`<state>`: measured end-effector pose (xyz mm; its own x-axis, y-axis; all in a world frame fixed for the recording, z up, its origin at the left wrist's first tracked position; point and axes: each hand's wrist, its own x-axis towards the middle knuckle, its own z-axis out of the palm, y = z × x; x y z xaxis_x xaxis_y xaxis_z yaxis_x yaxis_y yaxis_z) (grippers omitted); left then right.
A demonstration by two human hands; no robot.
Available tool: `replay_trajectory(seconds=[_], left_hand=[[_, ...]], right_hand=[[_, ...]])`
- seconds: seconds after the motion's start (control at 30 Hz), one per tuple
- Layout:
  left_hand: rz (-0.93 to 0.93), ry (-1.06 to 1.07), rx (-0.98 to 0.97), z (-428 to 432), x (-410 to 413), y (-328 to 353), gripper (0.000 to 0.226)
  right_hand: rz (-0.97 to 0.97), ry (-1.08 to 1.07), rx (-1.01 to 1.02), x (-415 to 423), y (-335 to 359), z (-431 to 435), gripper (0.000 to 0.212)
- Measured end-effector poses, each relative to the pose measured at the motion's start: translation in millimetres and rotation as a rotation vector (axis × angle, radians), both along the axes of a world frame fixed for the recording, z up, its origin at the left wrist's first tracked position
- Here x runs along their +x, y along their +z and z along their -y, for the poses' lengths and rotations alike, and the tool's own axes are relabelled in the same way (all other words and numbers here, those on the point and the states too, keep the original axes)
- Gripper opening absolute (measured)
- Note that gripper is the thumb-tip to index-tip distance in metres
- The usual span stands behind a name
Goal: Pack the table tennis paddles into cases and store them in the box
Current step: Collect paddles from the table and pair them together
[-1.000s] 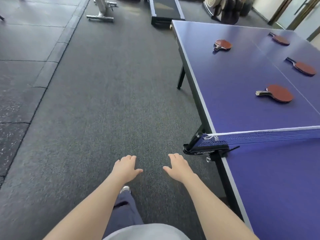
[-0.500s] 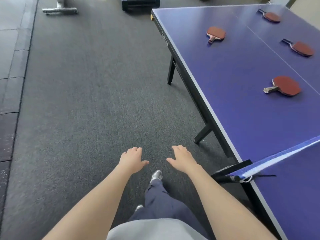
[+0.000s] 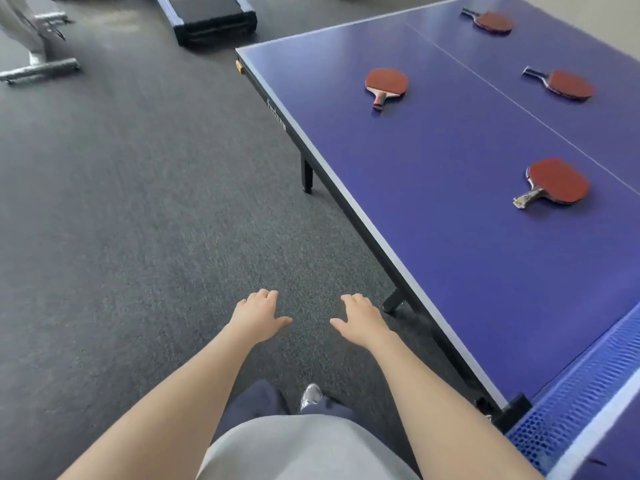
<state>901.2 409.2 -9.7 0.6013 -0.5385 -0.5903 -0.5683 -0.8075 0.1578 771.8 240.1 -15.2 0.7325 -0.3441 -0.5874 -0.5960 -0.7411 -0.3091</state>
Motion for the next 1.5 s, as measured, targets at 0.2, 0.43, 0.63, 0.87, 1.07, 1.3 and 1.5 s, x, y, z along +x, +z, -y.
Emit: replay_trajectory(seconds=[0.2, 0.43, 0.63, 0.87, 1.07, 1.3, 1.5], left_hand=[[0.018, -0.129, -0.072, 63.7, 72.8, 3.3, 0.074], [0.018, -0.348, -0.194, 151.5, 169.1, 4.0, 0.072], [0.012, -0.461, -0.335, 222.6, 224.7, 16.4, 0.069], [-0.061, -0.337, -0.469, 304.3, 257.8, 22.0, 0.068], [-0.145, -0.036, -0.599, 380.2, 270.0, 12.9, 0.067], [-0.121, 0.221, -0.661, 460.7, 285.1, -3.8, 0.075], [-0.078, 0.355, -0.635, 514.5, 308.5, -19.2, 0.083]], right_hand=[[0.020, -0.156, -0.009, 42.0, 2.0, 45.3, 0.064], [0.070, -0.417, -0.057, 102.8, 5.4, 85.8, 0.063], [0.110, -0.661, -0.090, 131.0, 15.4, 111.8, 0.058], [0.202, -0.961, -0.134, 128.4, 20.2, 169.3, 0.057], [0.324, -1.212, -0.160, 114.2, 14.4, 249.2, 0.056], [0.455, -1.493, -0.238, 90.2, 3.7, 357.4, 0.058], [0.456, -1.649, -0.328, 74.4, -14.3, 426.8, 0.058]])
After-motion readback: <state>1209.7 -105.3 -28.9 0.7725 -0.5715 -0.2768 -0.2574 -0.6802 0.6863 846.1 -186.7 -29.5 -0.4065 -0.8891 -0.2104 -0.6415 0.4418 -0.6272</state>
